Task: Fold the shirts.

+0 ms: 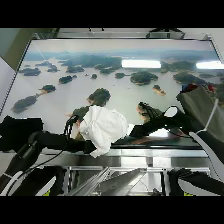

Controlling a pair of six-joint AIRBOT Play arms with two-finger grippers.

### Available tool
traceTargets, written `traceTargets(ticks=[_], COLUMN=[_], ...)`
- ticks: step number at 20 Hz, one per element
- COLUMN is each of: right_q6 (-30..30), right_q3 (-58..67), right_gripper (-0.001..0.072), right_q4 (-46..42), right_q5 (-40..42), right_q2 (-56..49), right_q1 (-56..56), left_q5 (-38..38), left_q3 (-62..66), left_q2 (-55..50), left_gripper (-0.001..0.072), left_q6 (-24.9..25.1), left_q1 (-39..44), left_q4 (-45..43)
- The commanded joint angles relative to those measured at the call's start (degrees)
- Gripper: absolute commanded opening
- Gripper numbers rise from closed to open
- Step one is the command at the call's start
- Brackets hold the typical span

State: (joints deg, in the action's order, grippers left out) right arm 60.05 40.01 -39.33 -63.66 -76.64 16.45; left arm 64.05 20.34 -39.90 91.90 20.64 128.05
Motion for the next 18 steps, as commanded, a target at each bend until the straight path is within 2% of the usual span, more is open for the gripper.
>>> traceTargets(ticks=[1,5,6,8,9,10,11,12,13,16,18], right_q6=[-1.86,-1.77,-1.79,-1.81,-1.81,-1.79,-1.84,-1.84,-1.84,-1.03,3.78], right_q3=[0.07,0.09,0.09,0.09,0.2,0.28,0.28,0.28,0.31,1.62,4.2], right_gripper=[0.0346,0.0355,0.0389,0.0388,0.0386,0.0368,0.0247,0.0097,0.0022,0.002,0.002], right_q4=[3.23,3.93,4.94,7.13,7.76,7.91,7.87,7.58,6.84,-0.59,-8.74], right_q5=[6.03,13.4,14.64,17.42,18.47,18.69,18.23,17.25,16.37,10.03,3.43], right_q2=[-4.92,-6.05,-6.36,-6.62,-6.62,-6.64,-6.62,-6.58,-6.34,-3.78,0.31], right_q1=[4.72,8.44,8.83,9.22,9.25,9.25,9.25,9.25,9.22,7.06,2.47], left_q5=[-8.07,-12.98,-14.84,-17.62,-17.59,-17.4,-16.85,-15.76,-14.12,-8.24,-3.23], left_q3=[-6.49,-7.58,-6.8,-3.82,-1.88,0.13,1.92,3.58,5.35,11.19,16.04], left_q2=[2.89,-4.68,-6.84,-11.34,-13.64,-16.06,-18.21,-19.98,-21.4,-20.46,-15.23], left_gripper=[0.0685,0.0685,0.0684,0.0683,0.0577,0.0409,0.0216,0.0078,0.0037,0.0019,0.0019], left_q6=[-1.6,-0.39,0.24,1.22,1.77,2.12,2.58,2.93,3.61,5.07,4.85], left_q1=[3.28,5.7,6.4,8.61,9.92,11.28,12.46,13.18,13.53,12.55,8.81], left_q4=[2.47,2.25,2.25,2.25,2.19,2.1,1.97,1.97,1.95,0.72,-0.57])
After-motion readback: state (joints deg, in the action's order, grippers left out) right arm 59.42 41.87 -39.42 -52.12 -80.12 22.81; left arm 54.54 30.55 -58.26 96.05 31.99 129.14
